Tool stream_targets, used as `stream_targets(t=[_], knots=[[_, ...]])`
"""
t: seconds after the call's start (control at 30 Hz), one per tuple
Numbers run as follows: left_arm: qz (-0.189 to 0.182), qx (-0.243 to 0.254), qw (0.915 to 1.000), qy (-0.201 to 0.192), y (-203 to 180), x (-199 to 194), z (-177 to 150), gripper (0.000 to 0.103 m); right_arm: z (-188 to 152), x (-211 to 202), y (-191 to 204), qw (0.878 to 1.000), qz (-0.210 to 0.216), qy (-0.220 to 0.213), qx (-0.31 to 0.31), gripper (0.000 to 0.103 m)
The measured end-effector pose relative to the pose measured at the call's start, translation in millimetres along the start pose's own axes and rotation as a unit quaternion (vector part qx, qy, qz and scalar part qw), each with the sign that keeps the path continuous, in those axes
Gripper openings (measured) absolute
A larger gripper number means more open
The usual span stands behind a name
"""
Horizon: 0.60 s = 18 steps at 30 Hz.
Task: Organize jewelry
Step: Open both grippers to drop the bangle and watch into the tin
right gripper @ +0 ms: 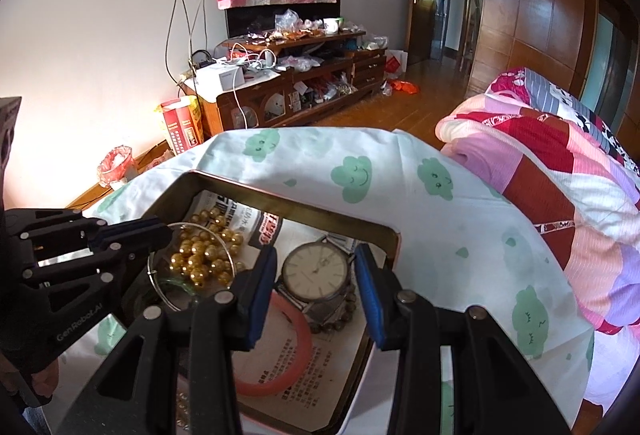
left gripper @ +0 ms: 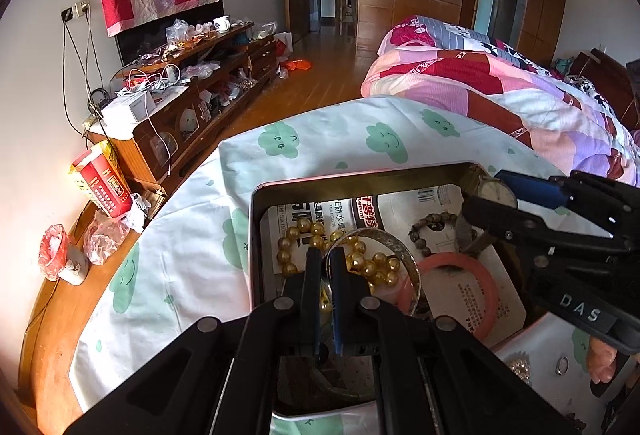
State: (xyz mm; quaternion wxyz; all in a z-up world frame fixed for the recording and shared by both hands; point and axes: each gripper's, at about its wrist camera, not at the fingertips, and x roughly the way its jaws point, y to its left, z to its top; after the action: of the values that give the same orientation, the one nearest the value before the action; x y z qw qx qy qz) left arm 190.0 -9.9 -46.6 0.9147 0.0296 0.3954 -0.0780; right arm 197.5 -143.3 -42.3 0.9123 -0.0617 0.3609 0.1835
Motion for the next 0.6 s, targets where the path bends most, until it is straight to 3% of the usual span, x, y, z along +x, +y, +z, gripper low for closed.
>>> stream_targets(t=[0.33,0.4,0.5,0.53,0.6], knots=[[0.025,0.020,0.9994,-0.016,-6,-3,4,0.007,-4,7,-6,1.000,0.000,0.005,0.014,0.044],[0.033,0.020,0.9991,-0.015,-7,-4,5,0.020,-5,7,-7,1.000,-0.006,0.005,0.016,0.048],[0.048,0.011,0.9982,-0.034,-4,-12,3,0.071,-8,0,-9,1.000,-0.011,-0.004,0.023,0.060],[0.052,0.008,0.9976,-0.046,-3,-17,1,0.076,-8,-2,-10,1.000,-0.012,-0.006,0.023,0.060],[0.038,0.010,0.9979,-0.051,-4,-21,-1,0.076,-10,-6,-11,1.000,-0.014,-0.007,0.025,0.060]])
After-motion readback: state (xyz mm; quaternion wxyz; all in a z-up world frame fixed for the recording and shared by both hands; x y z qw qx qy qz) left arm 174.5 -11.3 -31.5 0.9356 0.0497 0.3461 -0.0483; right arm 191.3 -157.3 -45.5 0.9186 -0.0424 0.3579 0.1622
